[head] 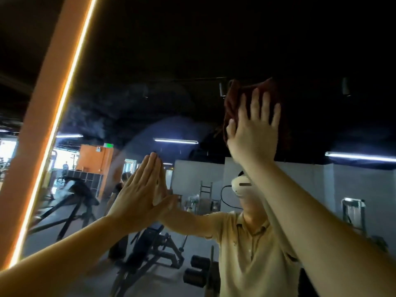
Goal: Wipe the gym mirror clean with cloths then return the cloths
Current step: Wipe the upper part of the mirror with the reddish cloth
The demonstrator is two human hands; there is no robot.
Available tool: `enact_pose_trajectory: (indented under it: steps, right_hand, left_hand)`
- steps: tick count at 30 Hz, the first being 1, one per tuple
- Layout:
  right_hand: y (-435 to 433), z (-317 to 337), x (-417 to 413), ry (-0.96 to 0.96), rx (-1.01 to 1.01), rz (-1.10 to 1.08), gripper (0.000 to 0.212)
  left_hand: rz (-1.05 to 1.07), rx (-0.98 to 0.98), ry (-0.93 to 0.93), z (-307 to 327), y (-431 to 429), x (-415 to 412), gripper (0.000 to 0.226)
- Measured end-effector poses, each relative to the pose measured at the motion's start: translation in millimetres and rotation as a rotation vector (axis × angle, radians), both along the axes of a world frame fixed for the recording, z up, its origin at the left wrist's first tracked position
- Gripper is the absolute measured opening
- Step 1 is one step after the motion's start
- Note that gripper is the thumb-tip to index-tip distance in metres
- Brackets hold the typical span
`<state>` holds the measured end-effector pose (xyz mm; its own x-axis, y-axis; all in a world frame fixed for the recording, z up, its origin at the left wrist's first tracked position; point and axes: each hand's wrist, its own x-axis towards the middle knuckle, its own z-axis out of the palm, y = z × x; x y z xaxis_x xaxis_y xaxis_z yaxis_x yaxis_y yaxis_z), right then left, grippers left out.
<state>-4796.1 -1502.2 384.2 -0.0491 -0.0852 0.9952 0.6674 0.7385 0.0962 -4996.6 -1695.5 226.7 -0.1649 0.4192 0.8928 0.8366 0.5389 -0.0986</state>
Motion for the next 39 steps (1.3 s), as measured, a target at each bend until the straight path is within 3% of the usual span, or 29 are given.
enact_pose_trajectory:
  steps: [2, 6, 9, 11, 15, 18, 20, 22, 24, 26, 28, 31, 34, 36, 39]
  right_hand:
    - [-21, -35, -32, -0.112, 0.122, 0.083, 0.063]
    - [-28, -144, -49, -0.637, 0.354, 0.112, 0.062]
    - [-11, -142, -25, -0.818, 0.528, 0.056, 0.064]
    - [-5, -100, -13, -0.69, 0.462, -0.018, 0.068]
    - [-19, -3, -15, -0.157, 0.062, -0.069, 0.067]
    - [-61, 3, -66, 0.062, -0.074, -0.028, 0.066]
    - [-89, -30, -112, -0.015, 0.011, 0.029, 0.064]
    - [-111, -84, -148, -0.24, 0.147, 0.06, 0.064]
    - [-114, -131, -152, -0.508, 0.27, 0.03, 0.065]
    - [-96, -137, -129, -0.693, 0.399, -0.02, 0.065]
    - [-71, -104, -100, -0.653, 0.404, -0.074, 0.067]
    - [-45, -27, -63, -0.279, 0.14, -0.141, 0.07]
    - [-61, 10, -79, 0.056, -0.085, -0.109, 0.07]
    - [-87, 4, -118, 0.105, -0.061, -0.078, 0.067]
    - [-122, -45, -173, -0.108, 0.117, 0.03, 0.062]
  left_hand:
    - [0.007, -0.018, 0.024, 0, -3, -6, 0.104]
    - [-0.047, -0.063, 0.105, 1, -13, -20, 0.11]
    - [-0.018, -0.109, 0.186, 1, -17, -27, 0.113]
    - [-0.015, -0.113, 0.148, 2, -17, -25, 0.114]
    - [-0.028, -0.205, 0.08, 11, -30, -16, 0.105]
    - [-0.127, 0.006, 0.338, 13, -55, -23, 0.083]
    - [-0.196, 0.213, 0.34, 15, -68, -43, 0.068]
    - [-0.259, 0.323, 0.218, 16, -74, -59, 0.063]
    - [-0.282, 0.302, 0.162, 13, -73, -66, 0.052]
    - [-0.314, 0.228, 0.188, 4, -69, -66, 0.055]
    - [-0.341, 0.178, 0.257, -2, -69, -65, 0.06]
    - [-0.327, 0.114, 0.322, -1, -75, -65, 0.066]
    - [-0.408, 0.062, 0.162, 1, -83, -70, 0.074]
    - [-0.507, 0.09, 0.023, 2, -88, -74, 0.07]
    - [-0.498, 0.326, 0.057, 11, -90, -75, 0.031]
